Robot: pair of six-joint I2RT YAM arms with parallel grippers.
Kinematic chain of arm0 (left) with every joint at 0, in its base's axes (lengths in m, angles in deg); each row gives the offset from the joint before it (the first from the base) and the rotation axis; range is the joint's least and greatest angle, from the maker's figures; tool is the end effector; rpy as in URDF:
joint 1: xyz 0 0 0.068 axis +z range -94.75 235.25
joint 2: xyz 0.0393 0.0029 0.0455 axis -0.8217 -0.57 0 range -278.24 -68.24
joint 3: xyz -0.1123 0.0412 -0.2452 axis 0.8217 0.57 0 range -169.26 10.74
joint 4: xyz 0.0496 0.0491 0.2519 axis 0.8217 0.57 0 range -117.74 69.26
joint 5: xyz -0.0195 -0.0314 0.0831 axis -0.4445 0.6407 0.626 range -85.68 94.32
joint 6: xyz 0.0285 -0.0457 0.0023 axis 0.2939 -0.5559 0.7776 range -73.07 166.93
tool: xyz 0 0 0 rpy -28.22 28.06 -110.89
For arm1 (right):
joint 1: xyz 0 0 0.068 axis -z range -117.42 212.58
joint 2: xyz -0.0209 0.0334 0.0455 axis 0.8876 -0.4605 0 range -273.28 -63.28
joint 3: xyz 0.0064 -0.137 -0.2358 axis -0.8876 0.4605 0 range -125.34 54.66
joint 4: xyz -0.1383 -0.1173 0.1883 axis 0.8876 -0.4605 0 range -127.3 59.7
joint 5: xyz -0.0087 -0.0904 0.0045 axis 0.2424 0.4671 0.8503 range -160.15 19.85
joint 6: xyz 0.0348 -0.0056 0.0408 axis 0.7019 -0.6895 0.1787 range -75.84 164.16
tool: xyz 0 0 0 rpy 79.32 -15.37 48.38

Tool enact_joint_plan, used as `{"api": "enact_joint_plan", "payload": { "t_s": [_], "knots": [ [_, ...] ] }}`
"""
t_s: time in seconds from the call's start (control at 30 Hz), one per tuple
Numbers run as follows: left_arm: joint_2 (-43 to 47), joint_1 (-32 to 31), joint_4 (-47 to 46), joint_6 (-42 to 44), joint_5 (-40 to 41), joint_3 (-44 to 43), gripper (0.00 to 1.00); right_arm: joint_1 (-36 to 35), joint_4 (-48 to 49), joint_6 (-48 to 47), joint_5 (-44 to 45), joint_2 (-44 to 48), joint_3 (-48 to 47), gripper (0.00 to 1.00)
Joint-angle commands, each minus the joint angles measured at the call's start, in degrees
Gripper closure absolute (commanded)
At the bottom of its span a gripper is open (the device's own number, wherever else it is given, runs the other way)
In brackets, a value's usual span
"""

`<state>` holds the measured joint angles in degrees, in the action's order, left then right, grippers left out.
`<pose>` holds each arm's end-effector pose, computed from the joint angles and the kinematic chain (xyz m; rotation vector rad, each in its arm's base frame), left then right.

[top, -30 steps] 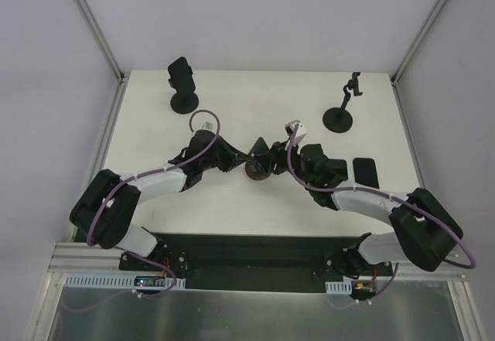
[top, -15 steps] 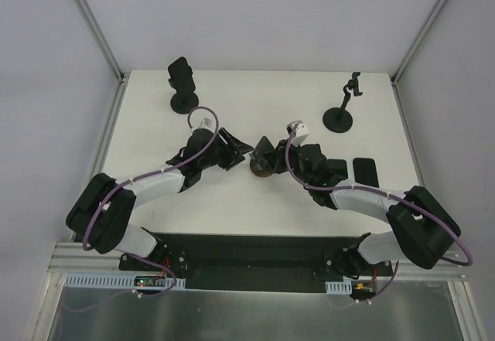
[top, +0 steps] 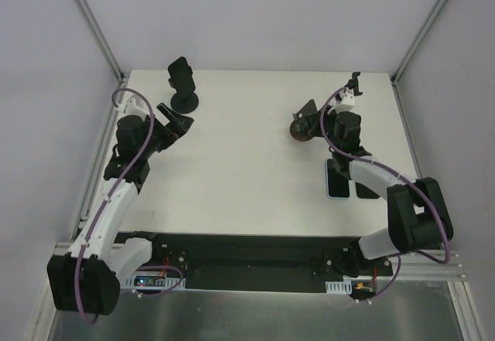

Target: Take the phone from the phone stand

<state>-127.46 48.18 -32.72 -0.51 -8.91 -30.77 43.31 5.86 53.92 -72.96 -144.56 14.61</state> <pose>0.2396 -0.0379 0.2991 -0.4821 1.8133 -0.8764 0.2948 0.1049 0.2484 -0.1766 1.6673 0.4242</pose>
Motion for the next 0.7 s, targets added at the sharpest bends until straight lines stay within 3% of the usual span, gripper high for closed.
{"api": "enact_joint_plan", "payload": {
  "t_s": [0.0,0.17,0.67],
  "knots": [
    [9.81,4.34,12.07,21.99,5.11,-4.27,0.01,6.07,4.53,2.45,-6.85,-5.9,-6.26,0.99],
    [17.46,4.35,11.92,28.54,12.78,-0.85,0.01,9.86,5.76,5.0,-10.55,-14.06,-13.11,0.99],
    [17.3,4.35,11.56,30.65,12.36,0.3,0.01,11.0,6.73,5.27,-10.64,-25.42,-20.42,0.99]
  ]
}}
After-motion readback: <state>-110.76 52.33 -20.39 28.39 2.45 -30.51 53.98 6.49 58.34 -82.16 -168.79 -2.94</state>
